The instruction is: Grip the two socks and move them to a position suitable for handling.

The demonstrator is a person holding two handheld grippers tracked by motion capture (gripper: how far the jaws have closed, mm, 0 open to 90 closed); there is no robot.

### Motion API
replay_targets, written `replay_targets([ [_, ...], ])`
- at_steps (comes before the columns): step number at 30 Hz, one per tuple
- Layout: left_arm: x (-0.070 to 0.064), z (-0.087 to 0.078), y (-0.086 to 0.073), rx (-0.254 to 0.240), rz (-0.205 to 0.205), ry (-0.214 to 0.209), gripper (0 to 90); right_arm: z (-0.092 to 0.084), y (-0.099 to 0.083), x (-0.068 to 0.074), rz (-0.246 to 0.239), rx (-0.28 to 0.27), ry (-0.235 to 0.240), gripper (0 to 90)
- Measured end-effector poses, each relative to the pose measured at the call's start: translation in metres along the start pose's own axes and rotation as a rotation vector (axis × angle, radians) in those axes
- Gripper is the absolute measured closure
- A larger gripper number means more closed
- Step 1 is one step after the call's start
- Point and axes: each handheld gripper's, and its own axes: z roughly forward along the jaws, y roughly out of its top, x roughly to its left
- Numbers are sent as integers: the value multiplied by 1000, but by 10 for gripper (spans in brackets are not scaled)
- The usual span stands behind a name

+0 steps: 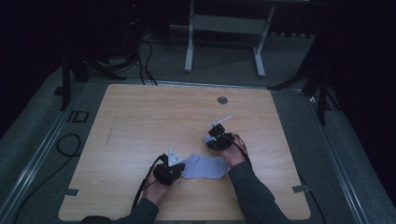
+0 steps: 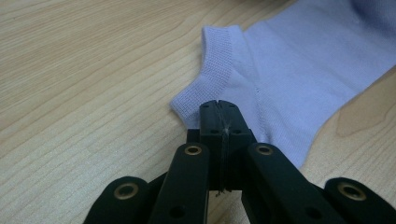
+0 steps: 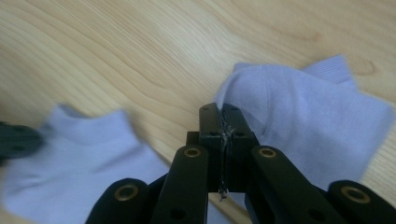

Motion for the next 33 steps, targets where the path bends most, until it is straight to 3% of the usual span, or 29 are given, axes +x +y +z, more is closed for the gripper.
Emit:
replay_targets([
  [7, 0, 0, 0, 2, 2, -1, 900, -13, 5, 2, 23, -61, 48, 887],
  [17, 0, 0, 0, 0, 2, 0, 900, -12, 4, 1, 85, -98, 117, 888],
  [33, 1, 0, 0, 0, 0, -2, 900, -30, 0, -4, 86, -148, 117, 886],
])
